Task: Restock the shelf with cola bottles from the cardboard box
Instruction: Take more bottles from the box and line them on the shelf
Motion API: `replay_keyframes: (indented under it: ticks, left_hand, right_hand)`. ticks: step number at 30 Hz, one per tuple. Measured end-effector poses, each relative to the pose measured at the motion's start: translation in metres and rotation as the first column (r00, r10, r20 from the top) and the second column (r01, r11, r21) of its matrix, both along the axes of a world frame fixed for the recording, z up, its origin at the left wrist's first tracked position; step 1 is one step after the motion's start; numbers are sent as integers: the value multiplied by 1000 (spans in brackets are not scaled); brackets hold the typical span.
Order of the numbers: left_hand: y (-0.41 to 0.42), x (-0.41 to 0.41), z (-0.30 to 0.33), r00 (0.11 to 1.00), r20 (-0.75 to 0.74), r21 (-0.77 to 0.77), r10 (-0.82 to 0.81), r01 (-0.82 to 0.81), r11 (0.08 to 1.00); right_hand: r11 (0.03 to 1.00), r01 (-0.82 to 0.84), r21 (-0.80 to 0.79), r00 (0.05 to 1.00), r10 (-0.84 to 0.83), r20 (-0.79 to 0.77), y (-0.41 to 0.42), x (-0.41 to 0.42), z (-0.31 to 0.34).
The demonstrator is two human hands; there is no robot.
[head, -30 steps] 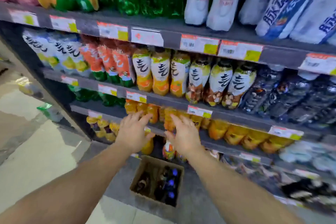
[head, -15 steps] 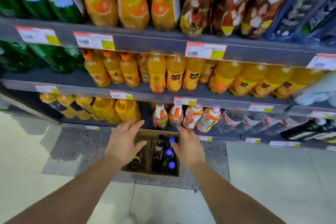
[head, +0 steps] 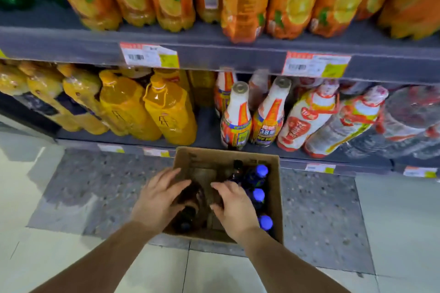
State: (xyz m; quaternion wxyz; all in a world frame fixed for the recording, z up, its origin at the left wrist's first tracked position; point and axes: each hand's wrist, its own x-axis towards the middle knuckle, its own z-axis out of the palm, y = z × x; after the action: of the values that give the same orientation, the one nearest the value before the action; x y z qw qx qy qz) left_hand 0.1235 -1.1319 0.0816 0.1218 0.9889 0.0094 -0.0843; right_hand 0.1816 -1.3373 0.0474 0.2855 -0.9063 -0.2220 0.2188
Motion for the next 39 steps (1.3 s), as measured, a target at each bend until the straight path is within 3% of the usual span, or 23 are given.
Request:
replay_keyframes:
  ticks: [5, 10, 15, 17, 21, 28, 31, 35, 39]
  left_hand:
    - [7, 0, -30, 991, 125, -54, 42, -36, 998]
    - [20, -1, -49, 976, 160, -157, 145, -120, 980]
    - [29, -9, -58, 959, 107, -253, 264, -230, 940]
    - [33, -13, -60, 958, 93, -256, 271, -240, 936]
    - [38, -11, -59, 925, 61, -310, 376, -340, 888]
    - [10, 24, -55, 920, 37, -421, 391, -340, 841]
    - [-9, 42, -57, 919, 33, -441, 392, -339, 831]
    - [-26, 65, -62, 942, 79, -322, 326, -286, 902]
    - [-42, 87, -77, 954, 51, -383, 297, -256, 887]
  right_hand:
    - [976, -214, -36, 977, 213, -14, 30, -5, -43]
    - [908, -414, -61, 910, 410, -60, 47, -1, -65]
    - [905, -425, -1, 900, 423, -104, 48, -4, -74]
    - [924, -379, 45, 917, 382, -115, 48, -4, -74]
    - [977, -77, 197, 975, 116, -190, 44, 8, -58]
    - [854, 279, 439, 924, -114, -366, -1, 5, 9]
    - [815, 309, 490, 928, -146, -343, -25, 20, 42]
    - [780, 300, 549, 945, -162, -286, -46, 49, 74]
    - [761, 277, 587, 959, -177, -223, -58, 73, 83]
